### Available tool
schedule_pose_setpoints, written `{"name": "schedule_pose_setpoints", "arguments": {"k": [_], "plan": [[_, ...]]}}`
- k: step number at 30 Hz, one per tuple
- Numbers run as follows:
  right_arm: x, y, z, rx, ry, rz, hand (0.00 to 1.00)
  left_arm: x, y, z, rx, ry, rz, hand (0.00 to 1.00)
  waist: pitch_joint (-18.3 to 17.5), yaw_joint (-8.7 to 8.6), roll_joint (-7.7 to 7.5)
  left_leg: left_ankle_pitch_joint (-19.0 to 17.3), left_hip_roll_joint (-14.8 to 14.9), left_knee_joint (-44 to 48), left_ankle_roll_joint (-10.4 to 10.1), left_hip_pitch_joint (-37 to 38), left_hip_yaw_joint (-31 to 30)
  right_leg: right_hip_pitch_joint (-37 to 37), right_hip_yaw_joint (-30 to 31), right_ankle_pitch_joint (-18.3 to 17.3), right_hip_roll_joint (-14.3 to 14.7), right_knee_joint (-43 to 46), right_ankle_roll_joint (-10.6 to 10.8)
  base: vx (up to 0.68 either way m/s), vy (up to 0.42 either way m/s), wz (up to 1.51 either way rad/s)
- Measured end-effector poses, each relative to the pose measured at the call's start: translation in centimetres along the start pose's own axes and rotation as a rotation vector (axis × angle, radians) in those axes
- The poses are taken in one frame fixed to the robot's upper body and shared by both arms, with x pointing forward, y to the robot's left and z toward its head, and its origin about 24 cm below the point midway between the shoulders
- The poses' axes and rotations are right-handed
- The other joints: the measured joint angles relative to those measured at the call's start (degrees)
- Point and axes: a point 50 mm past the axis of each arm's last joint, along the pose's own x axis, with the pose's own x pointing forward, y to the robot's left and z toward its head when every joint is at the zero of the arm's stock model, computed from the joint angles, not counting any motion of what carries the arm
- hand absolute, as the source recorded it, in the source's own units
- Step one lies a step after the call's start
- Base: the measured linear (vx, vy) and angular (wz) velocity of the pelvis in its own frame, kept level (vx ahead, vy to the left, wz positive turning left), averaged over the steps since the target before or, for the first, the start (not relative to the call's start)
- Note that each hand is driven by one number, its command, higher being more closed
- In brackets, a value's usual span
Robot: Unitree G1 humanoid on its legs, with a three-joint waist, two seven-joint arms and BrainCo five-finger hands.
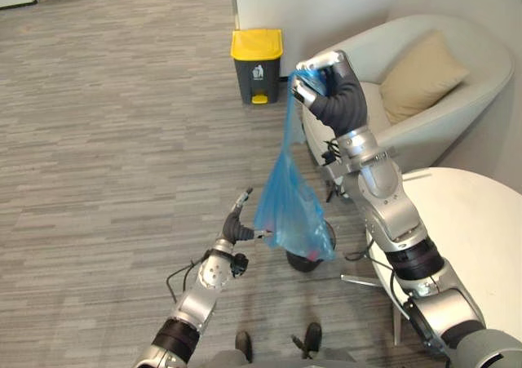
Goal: Gather rubbish on tea table into small bin, then transfer packed bag to large trash can.
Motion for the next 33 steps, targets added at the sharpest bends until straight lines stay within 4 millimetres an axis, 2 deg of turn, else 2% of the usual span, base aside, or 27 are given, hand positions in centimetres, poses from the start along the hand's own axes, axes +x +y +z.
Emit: {"name": "schedule_pose_setpoints", "arguments": {"k": [2,3,5,8,13,17,20,21,26,29,31,33], "plan": [[0.9,0.9,0.6,0.031,-0.029,0.055,1.00,0.7,-0.2,0.3,0.023,-0.001,-0.016,0.00,-0.3,-0.05,-0.42,0.6,0.3,-0.9,-0.1,0.3,0.2,0.0,0.1,0.3,0.3,-0.5,-0.2,-0.01,-0.011,-0.07],[1.2,1.5,0.7,0.052,-0.042,0.076,1.00,1.0,-0.4,0.7,0.035,-0.015,-0.027,1.00,-0.4,-0.06,-0.65,0.8,0.5,-1.1,-0.3,0.3,0.4,0.0,0.3,0.5,0.5,-0.7,-0.3,-0.01,-0.008,-0.06],[1.3,2.1,0.7,0.096,-0.043,0.086,1.00,1.5,-0.9,1.3,0.043,-0.029,-0.043,1.00,-0.5,0.03,-0.86,0.9,0.8,-1.3,-0.5,0.7,0.6,0.1,0.5,0.5,1.0,-0.8,-0.4,0.01,-0.004,-0.08],[1.4,4.3,0.3,0.194,-0.036,0.133,1.00,2.1,-1.5,2.3,0.044,-0.059,-0.033,1.00,-0.5,-0.12,-0.88,1.0,1.1,-1.6,-0.7,1.2,0.7,0.5,0.7,0.5,1.3,-1.1,-0.4,0.01,0.006,-0.03],[1.2,7.1,-0.1,0.275,-0.019,0.206,1.00,2.1,-2.7,3.2,0.007,-0.078,-0.018,1.00,-0.5,-0.06,-0.89,1.0,1.2,-1.6,-0.7,1.3,0.6,0.6,0.8,0.5,1.4,-1.1,-0.4,0.00,0.007,0.00],[0.7,7.9,-0.6,0.299,0.002,0.232,1.00,2.1,-2.8,3.4,-0.023,-0.077,0.001,1.00,-0.5,-0.02,-0.91,1.0,1.1,-1.7,-0.7,1.3,0.6,0.7,0.7,0.5,1.3,-1.1,-0.4,0.00,0.034,0.01],[-0.2,8.0,-1.7,0.312,0.048,0.203,1.00,2.2,-2.8,3.5,-0.063,-0.070,0.010,1.00,-0.5,0.00,-0.93,1.0,1.1,-1.7,-0.7,1.3,0.4,0.8,0.5,0.4,1.2,-1.1,-0.2,0.00,0.024,0.03],[-0.6,8.0,-2.2,0.310,0.071,0.194,0.00,2.2,-2.8,3.6,-0.078,-0.068,0.020,1.00,-0.5,-0.04,-0.94,1.0,1.1,-1.8,-0.7,1.3,0.3,0.8,0.5,0.3,1.1,-1.1,-0.1,0.01,0.035,0.04],[-2.0,8.4,-4.1,0.236,0.154,0.218,0.00,2.2,-2.6,3.8,-0.128,-0.068,0.034,1.00,-0.6,-0.08,-1.04,1.0,1.1,-1.8,-0.7,1.3,0.0,0.9,0.3,0.3,1.1,-1.1,-0.1,0.00,0.005,0.01],[-3.7,8.0,-5.1,0.148,0.205,0.211,0.00,1.5,-1.8,3.2,-0.176,-0.049,0.082,1.00,-1.0,-0.17,-1.72,1.0,1.1,-1.8,-0.7,1.2,-0.3,1.0,0.3,0.3,1.2,-1.1,-0.1,0.02,0.026,0.06],[-6.0,6.3,-6.2,0.046,0.273,0.154,0.00,0.1,-0.8,1.9,-0.227,-0.008,0.158,1.00,-1.4,-0.17,-2.49,1.0,1.0,-1.9,-0.7,1.5,-0.8,1.6,0.2,0.1,1.1,-1.1,0.2,0.03,0.030,0.10],[-8.2,4.2,-6.2,-0.053,0.316,0.066,0.00,-1.4,0.1,0.2,-0.265,0.048,0.224,1.00,-1.5,0.06,-2.65,1.0,0.8,-2.7,-0.7,2.6,-0.9,2.4,0.1,-0.2,1.0,-1.1,0.6,0.01,0.034,0.09]]}}
